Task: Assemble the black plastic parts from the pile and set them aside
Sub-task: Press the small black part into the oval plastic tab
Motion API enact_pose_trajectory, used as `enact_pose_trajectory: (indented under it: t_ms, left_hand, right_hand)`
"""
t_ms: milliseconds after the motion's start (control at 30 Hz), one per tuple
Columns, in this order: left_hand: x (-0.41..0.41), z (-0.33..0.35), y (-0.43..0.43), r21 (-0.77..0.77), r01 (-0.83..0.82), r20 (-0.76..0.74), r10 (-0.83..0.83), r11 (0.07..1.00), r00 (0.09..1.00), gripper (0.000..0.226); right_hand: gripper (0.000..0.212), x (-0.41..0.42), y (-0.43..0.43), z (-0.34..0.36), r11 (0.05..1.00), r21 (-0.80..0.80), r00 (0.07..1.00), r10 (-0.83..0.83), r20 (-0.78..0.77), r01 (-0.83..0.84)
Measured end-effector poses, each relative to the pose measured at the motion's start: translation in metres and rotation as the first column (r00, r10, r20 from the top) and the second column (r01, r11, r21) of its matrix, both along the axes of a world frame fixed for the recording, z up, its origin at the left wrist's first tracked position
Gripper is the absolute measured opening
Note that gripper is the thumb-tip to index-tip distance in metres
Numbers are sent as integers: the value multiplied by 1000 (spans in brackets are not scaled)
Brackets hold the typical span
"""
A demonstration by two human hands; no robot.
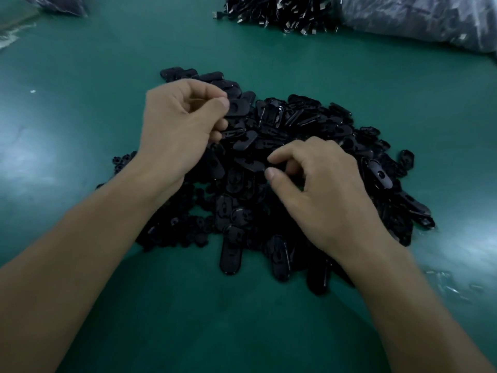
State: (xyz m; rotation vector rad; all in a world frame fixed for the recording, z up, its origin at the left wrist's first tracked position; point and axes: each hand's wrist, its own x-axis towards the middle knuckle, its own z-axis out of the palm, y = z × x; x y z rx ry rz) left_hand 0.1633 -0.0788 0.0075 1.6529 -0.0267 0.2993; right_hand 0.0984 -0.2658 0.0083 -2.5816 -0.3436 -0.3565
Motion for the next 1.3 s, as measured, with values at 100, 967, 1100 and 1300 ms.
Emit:
enact_pose_trajectory:
  t_ms: [100, 967, 1100, 1300]
  left_hand:
    - [2, -2, 2, -63, -24, -22, 23, 998, 999, 12]
    - [1, 1, -2, -11, -52, 9, 52, 999, 999, 12]
    - [-2, 2, -4, -27, -7, 10, 7, 1000, 1000, 11]
    - [-8, 3, -10, 60, 80, 17, -81, 995, 997, 13]
  right_hand:
    - [23, -5, 13, 6, 991, -95, 995, 87, -47, -92]
    - [14, 3, 68, 16, 949, -100, 944, 281, -172, -300]
    - [9, 9, 54, 25, 949, 190, 950, 278, -142, -250]
    - [18, 19, 10, 21, 899, 432, 997, 78, 18, -78]
